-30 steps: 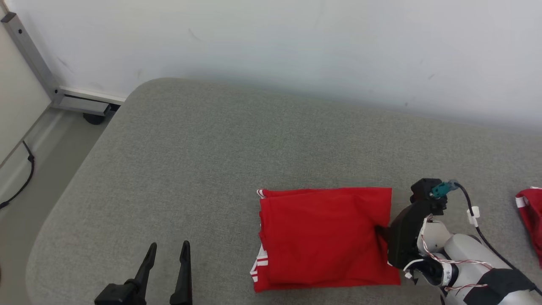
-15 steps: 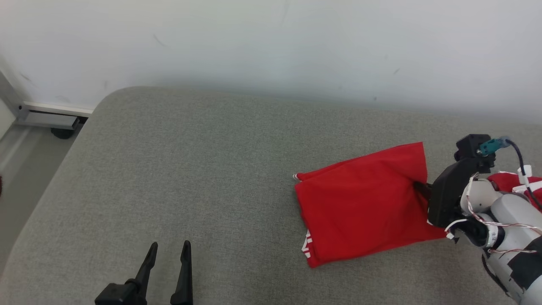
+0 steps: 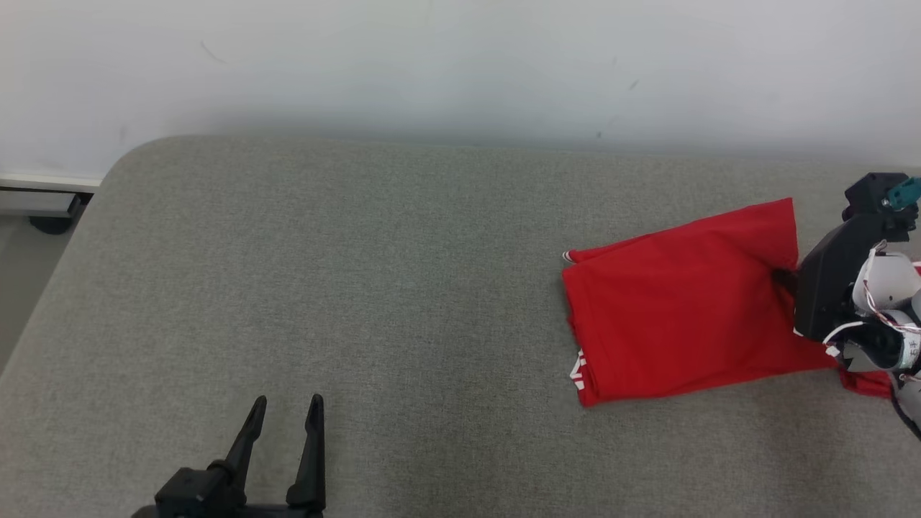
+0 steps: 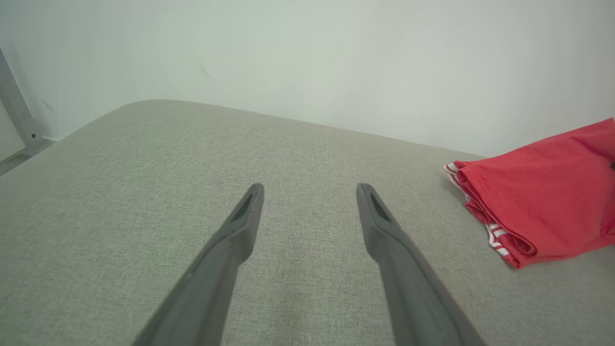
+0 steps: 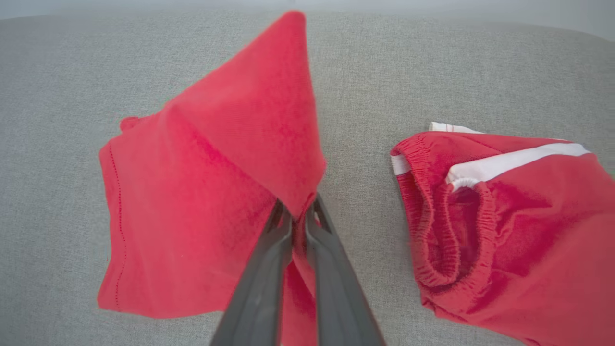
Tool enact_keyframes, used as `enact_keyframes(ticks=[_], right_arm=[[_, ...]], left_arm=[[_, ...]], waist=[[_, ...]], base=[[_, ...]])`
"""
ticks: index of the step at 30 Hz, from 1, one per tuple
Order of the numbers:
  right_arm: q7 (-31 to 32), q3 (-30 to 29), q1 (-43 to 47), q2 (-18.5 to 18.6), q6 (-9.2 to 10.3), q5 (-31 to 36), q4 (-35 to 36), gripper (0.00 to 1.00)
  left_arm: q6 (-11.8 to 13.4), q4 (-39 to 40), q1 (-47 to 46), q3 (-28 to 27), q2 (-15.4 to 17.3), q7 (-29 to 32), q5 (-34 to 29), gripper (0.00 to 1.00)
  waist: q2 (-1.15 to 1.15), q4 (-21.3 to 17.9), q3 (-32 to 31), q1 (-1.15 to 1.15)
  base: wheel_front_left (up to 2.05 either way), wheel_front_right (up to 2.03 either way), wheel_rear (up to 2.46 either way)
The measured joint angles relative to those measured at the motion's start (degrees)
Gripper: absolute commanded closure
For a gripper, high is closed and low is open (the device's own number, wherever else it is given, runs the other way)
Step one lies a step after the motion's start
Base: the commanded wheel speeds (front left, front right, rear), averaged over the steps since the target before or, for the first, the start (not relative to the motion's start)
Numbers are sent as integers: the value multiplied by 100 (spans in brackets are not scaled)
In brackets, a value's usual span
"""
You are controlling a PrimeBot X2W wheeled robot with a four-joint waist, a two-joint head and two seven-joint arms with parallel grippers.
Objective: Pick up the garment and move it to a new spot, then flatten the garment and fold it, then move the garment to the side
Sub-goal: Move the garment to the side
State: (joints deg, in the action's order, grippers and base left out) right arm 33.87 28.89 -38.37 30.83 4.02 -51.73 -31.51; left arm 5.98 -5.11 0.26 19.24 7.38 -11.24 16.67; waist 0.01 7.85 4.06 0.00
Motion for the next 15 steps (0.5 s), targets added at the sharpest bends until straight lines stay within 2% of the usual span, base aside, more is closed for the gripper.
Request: enact_keyframes(ticks=[15], right_arm=[[611,-56,-473,657,58,165,-86,100]], left_arm=[[-70,24,-342,54,-15,65,-1,0]], waist=[[0,-283,320,0]], base=[[0,0,0]])
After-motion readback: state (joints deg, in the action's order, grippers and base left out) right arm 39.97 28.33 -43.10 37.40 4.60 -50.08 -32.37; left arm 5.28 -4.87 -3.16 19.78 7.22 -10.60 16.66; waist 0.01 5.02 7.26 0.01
